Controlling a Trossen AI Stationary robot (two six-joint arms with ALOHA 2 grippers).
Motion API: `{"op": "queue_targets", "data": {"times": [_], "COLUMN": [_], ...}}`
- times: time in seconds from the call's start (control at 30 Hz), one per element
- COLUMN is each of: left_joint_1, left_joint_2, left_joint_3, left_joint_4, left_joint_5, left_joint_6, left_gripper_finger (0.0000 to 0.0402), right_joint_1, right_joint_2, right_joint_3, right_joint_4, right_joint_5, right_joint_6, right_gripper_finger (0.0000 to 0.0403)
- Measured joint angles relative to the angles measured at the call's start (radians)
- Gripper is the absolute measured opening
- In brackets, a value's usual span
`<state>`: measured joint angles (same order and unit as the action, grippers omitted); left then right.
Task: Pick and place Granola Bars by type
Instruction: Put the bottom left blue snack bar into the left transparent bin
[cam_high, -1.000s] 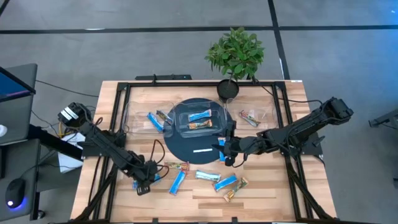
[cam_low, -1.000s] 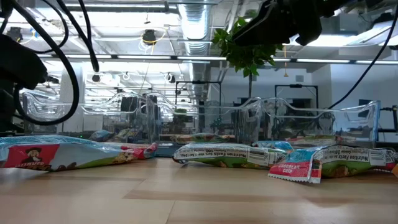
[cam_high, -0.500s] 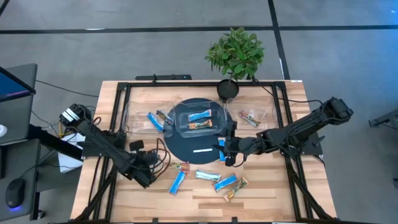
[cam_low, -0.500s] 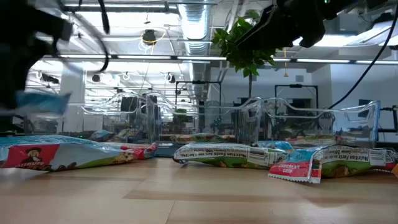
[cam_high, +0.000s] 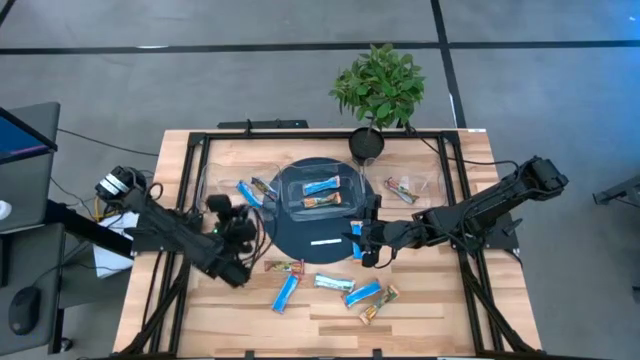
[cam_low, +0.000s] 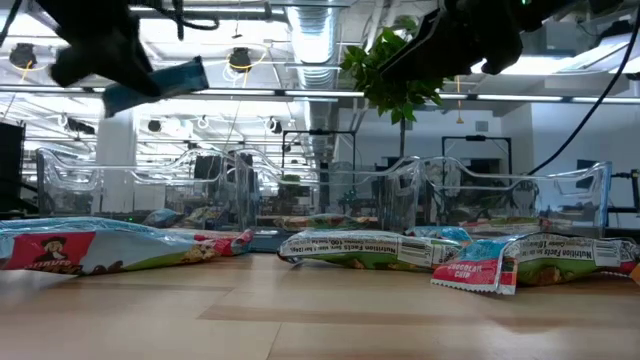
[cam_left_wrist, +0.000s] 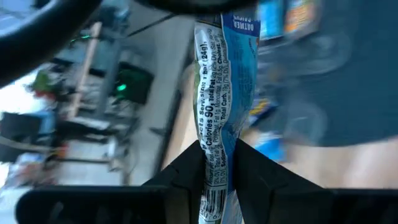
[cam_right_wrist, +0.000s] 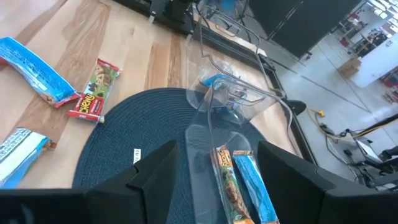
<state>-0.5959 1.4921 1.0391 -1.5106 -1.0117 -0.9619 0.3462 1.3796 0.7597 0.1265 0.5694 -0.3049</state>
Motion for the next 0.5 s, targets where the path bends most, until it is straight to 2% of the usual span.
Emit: {"op": "queue_targets", "data": {"times": [0.1, 0.27, 0.5], "left_joint_1": [0.075, 0.216, 0.369], "left_joint_2": [0.0, -0.001, -0.001], "left_joint_3": [-0.015, -0.052, -0.109], "left_joint_4": [-0.014, -0.013, 0.007], "left_joint_5": [-0.003, 0.074, 0.096], "left_joint_6": [0.016, 0.103, 0.197], "left_gripper_finger": [0.007, 0.0076, 0.0107], "right_joint_1": [0.0, 0.0, 0.0], "right_joint_2": [0.0, 0.0, 0.0], "right_joint_3": [0.0, 0.0, 0.0], "right_joint_4": [0.0, 0.001, 0.001], "right_joint_5": [0.0, 0.0, -0.002], "right_joint_6": [0.016, 0.019, 0.019], "right_gripper_finger": [0.0216, 0.0216, 0.0216]}}
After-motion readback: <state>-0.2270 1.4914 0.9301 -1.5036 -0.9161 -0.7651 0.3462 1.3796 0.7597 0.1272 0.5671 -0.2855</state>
